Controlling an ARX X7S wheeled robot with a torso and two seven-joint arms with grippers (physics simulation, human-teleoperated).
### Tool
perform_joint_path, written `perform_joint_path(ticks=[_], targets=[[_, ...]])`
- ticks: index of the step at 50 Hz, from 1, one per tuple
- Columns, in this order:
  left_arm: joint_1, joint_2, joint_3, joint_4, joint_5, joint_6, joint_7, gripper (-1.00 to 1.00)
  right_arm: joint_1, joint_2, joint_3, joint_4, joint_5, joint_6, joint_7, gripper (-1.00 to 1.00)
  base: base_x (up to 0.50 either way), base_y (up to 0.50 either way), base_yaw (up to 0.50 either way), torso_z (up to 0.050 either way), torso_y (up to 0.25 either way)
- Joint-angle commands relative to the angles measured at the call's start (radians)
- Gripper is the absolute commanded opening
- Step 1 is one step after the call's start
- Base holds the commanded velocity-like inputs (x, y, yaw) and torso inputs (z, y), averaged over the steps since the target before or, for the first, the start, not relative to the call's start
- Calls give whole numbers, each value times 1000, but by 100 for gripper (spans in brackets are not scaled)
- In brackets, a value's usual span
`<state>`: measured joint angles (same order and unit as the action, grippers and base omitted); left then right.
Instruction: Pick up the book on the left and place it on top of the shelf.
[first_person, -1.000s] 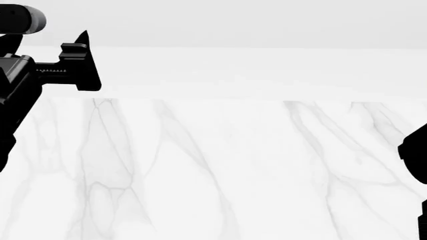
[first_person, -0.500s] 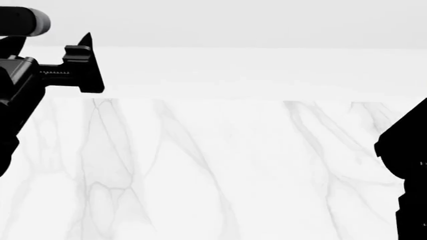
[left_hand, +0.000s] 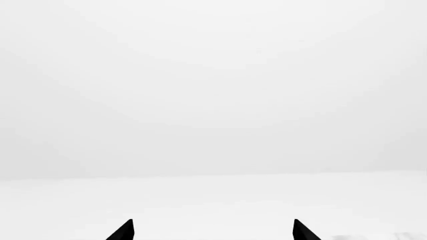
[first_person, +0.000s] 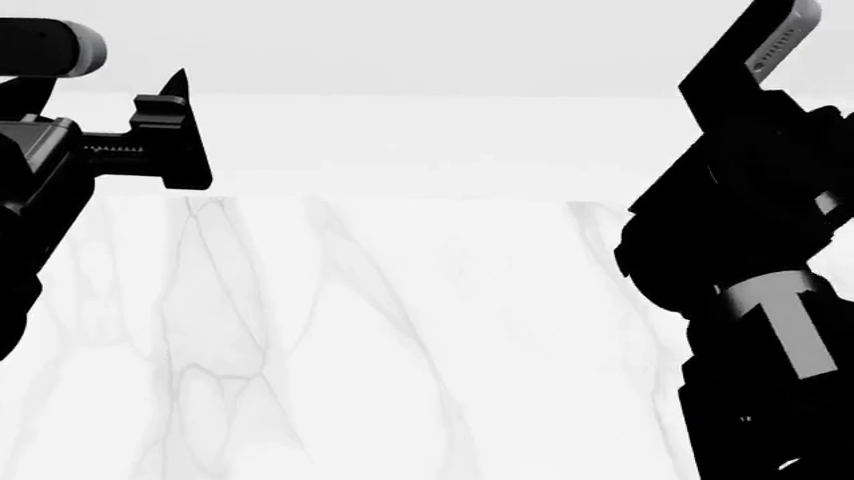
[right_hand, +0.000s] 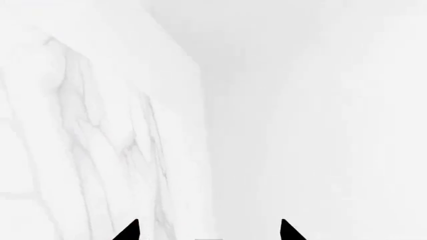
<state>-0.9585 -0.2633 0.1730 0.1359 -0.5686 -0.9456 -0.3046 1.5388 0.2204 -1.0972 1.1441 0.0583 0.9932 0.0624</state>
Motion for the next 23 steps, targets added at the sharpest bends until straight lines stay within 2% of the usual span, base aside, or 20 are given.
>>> perform_joint_path(ticks=[1, 3, 4, 8, 15, 23], targets=[[4, -2, 1, 6, -3, 2, -7, 100, -169, 158, 409, -580, 282, -70, 98, 100, 0, 0, 0, 0, 0], [5, -3, 0, 9, -6, 2, -7, 100, -226, 178, 504, -678, 363, -100, 92, 100, 0, 0, 0, 0, 0], [6, -3, -1, 8, -6, 5, -7, 100, -297, 193, 605, -781, 458, -118, 84, 100, 0, 0, 0, 0, 0], [8, -1, 3, 5, -4, 14, -7, 100, -442, 202, 779, -959, 605, -183, 107, 100, 0, 0, 0, 0, 0], [13, 1, 4, 3, -4, 26, -8, 100, -533, 224, 784, -1067, 607, -202, 140, 100, 0, 0, 0, 0, 0], [12, 0, 5, 0, -3, 34, -10, 100, -535, 224, 779, -1074, 614, -193, 136, 100, 0, 0, 0, 0, 0]])
